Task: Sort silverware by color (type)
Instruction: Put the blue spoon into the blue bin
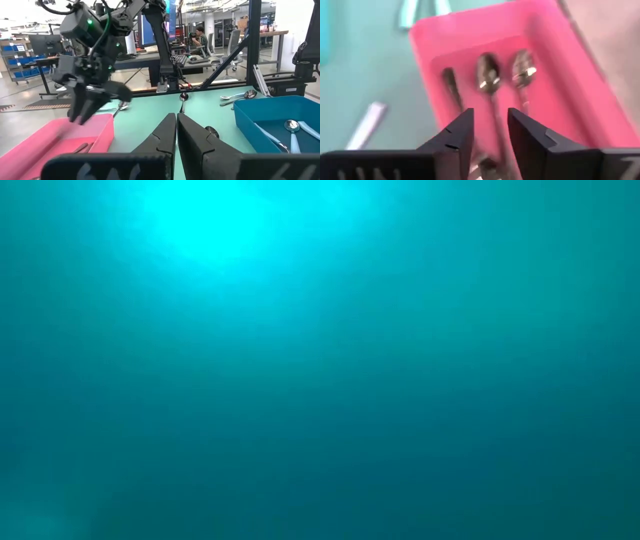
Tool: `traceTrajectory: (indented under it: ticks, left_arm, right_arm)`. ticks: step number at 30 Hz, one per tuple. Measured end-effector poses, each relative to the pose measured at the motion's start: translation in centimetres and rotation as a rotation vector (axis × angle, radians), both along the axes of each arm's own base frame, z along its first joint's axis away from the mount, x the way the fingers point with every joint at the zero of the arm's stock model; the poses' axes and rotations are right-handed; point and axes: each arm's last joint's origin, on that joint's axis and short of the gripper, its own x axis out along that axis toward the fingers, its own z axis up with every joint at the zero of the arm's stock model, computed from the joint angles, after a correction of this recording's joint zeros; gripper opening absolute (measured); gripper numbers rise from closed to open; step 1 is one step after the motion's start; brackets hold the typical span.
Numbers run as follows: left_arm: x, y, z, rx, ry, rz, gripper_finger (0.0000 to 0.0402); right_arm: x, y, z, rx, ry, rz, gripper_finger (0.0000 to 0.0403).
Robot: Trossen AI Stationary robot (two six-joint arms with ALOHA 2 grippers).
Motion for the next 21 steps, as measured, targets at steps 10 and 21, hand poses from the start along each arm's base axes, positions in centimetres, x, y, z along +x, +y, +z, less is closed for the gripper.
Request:
traceTrajectory:
  ticks: [10, 21]
  left_arm:
    - [0.0, 0.0, 0.0, 0.0, 0.0, 0.0, 0.0]
    - [0.0, 0.0, 0.0, 0.0, 0.0, 0.0, 0.0]
  right_arm:
    - [0.7, 7.8, -1.0, 0.231, 0.104, 0.193, 0.0138]
    - [1.7, 11.8, -2.8, 0.156, 0.124, -0.012, 0.0129]
